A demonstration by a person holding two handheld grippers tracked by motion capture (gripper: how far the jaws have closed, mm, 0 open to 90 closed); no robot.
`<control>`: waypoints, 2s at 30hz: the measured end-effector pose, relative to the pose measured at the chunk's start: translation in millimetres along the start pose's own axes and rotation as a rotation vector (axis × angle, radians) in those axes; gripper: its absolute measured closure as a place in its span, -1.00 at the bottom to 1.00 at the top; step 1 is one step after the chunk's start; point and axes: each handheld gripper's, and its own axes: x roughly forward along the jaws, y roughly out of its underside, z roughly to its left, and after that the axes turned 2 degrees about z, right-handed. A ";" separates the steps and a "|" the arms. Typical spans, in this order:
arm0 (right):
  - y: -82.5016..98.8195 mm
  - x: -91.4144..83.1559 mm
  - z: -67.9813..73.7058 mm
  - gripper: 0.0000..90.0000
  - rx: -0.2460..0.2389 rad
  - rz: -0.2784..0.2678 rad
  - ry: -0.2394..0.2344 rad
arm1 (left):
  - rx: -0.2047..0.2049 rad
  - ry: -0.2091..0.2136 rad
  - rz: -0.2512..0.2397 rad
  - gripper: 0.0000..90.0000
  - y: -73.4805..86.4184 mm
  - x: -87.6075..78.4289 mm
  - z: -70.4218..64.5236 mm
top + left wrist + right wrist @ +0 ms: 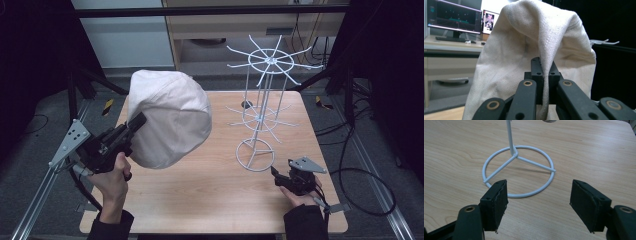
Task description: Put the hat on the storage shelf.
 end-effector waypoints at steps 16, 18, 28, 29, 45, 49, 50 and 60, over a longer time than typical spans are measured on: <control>0.1 0.1 -0.7 -0.33 0.003 -0.004 -0.006 | -0.041 0.057 -0.100 0.96 -21.4 22.1 -8.2; 0.2 0.1 -0.7 -0.33 0.005 -0.004 -0.007 | -0.045 0.063 -0.112 0.96 -25.5 25.0 -9.7; 0.2 0.3 -1.8 -0.33 0.006 -0.006 -0.010 | -0.037 0.102 -0.132 0.96 -41.5 46.2 -22.2; 0.2 0.2 -1.5 -0.33 0.007 -0.006 -0.010 | -0.036 0.102 -0.129 0.96 -42.0 48.8 -23.5; 0.2 -0.3 -2.2 -0.33 0.003 -0.007 -0.015 | -0.041 0.136 -0.050 0.96 -32.0 86.6 -32.7; 0.3 -0.1 -2.1 -0.33 0.002 -0.007 -0.015 | -0.045 0.133 -0.020 0.96 -22.2 90.2 -29.0; 0.3 0.1 -2.1 -0.33 0.001 -0.006 -0.015 | -0.048 0.131 -0.014 0.96 -19.7 90.7 -27.7; 0.4 0.3 -1.4 -0.33 0.006 -0.002 -0.015 | -0.045 0.117 0.037 0.95 -4.5 91.0 -18.2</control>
